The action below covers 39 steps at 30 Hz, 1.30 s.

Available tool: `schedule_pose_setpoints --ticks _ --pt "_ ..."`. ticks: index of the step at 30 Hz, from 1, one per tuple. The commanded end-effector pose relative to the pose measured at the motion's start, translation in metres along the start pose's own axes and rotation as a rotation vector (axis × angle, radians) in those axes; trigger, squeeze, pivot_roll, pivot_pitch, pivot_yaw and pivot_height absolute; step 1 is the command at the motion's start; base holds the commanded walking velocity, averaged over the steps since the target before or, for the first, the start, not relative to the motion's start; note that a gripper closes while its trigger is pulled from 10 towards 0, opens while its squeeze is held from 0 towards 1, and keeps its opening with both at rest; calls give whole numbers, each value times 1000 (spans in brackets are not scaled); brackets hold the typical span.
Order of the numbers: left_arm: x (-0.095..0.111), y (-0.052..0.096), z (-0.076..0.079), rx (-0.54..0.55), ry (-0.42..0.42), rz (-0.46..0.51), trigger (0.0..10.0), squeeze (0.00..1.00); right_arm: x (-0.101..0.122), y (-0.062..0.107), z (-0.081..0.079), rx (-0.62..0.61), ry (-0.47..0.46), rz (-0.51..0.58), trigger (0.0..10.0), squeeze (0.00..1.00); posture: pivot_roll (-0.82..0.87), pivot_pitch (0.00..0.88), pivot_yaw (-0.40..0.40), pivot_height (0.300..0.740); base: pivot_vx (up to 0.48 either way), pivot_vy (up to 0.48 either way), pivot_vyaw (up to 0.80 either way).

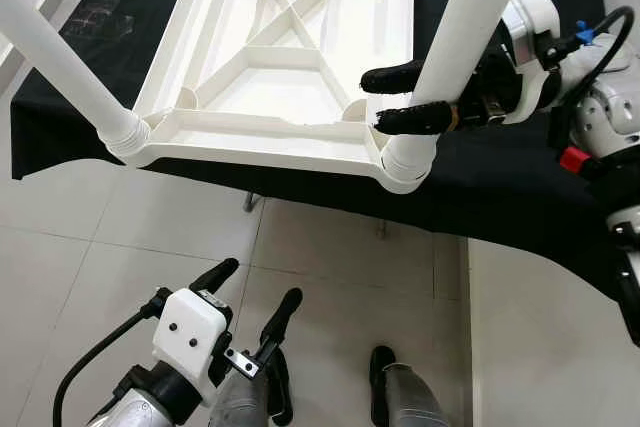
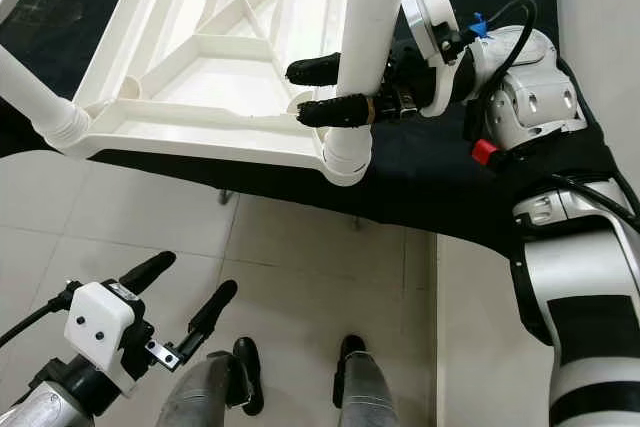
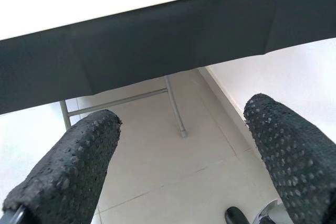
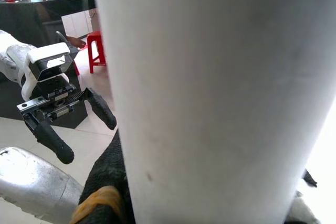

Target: Building children table

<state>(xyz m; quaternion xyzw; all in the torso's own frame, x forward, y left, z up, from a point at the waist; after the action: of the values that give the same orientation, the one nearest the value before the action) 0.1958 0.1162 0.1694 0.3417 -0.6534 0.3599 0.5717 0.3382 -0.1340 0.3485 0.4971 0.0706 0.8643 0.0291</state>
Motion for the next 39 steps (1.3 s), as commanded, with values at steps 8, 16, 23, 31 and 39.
schedule_pose_setpoints --ticks 8,16,23,31,39 --pt "-5 3 -1 -2 3 -34 10000 0 -19 -5 -7 16 -68 -6 10000 0 113 421 64 740 0 0 0" --pt "-6 3 -1 -2 3 -32 10000 0 -21 0 -6 -29 -68 -10 10000 0 107 414 63 740 0 0 0" --pt "-7 1 -2 -1 0 -30 10000 0 -24 2 -6 -86 -63 -24 10000 0 102 406 62 740 0 0 0" --pt "-7 -1 -3 0 -1 -25 10000 0 -28 4 -8 -152 -62 -53 10000 0 94 398 60 740 0 0 0" --pt "-8 -2 -3 0 -2 -22 10000 0 -29 4 -9 -221 -56 -67 10000 0 87 393 60 740 0 0 0"
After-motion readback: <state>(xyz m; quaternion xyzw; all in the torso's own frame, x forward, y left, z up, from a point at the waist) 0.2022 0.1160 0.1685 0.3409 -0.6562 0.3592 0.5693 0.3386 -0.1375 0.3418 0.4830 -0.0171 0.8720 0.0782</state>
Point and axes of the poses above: a point about 5 cm out from each wrist's last joint towards the gripper, its own y axis pointing back from the gripper into the wrist, its own x axis along the axis of the wrist's last joint, z = x × y, the point moved 4 cm from there along -y, pointing out of the wrist towards the gripper, and after that the axes turned 5 degrees about y, right-handed, at the moved point
